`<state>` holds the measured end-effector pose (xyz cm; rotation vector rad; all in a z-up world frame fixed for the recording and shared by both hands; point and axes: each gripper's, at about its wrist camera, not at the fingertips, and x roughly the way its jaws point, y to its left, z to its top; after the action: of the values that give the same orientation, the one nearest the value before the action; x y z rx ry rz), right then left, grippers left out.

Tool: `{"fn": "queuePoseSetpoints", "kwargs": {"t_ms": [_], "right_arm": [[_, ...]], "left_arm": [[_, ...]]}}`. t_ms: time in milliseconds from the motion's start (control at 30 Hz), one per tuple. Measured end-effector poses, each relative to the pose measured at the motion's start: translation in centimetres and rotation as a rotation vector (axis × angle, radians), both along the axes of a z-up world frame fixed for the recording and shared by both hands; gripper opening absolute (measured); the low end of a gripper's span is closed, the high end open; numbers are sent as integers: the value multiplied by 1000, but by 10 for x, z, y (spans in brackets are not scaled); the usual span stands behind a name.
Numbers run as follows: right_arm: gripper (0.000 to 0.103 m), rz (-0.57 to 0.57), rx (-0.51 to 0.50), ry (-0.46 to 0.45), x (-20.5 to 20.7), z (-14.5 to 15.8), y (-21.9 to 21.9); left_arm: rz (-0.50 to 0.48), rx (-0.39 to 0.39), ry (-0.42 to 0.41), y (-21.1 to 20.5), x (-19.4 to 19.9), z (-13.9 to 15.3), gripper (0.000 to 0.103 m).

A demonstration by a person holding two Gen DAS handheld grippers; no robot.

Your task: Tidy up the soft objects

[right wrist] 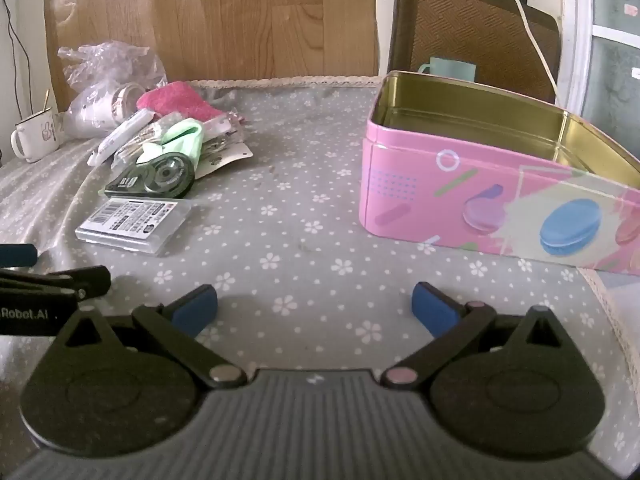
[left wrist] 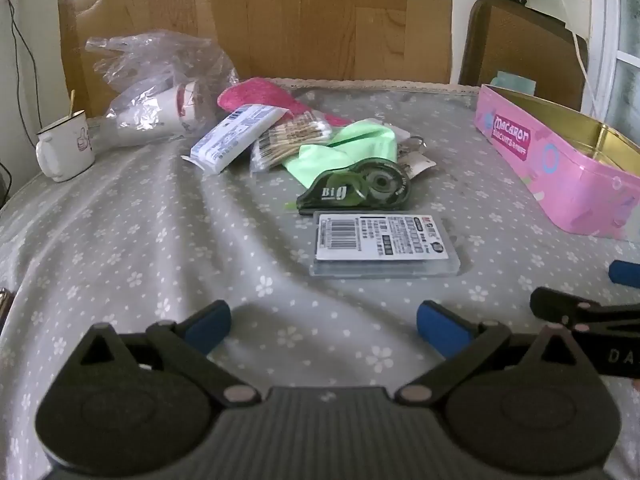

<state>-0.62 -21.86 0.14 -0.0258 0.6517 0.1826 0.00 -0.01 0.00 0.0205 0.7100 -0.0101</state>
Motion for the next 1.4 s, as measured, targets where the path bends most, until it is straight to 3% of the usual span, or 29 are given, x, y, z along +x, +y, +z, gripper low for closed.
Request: {"fn": "queuePoseSetpoints", "kwargs": {"t_ms": [667,1100,1400], "right_arm": [[103,3,-7,-7,-4,0,0],[103,104,-16,-12,-8,1,4],[103,107,-9,-7,-9,1,3]], "left_arm": [[-29,12,-13,-3,-1,2,103],[-57,-15,-30,1,-5,0,103],[-51,-9,-25,0,-4,-1,103]]}}
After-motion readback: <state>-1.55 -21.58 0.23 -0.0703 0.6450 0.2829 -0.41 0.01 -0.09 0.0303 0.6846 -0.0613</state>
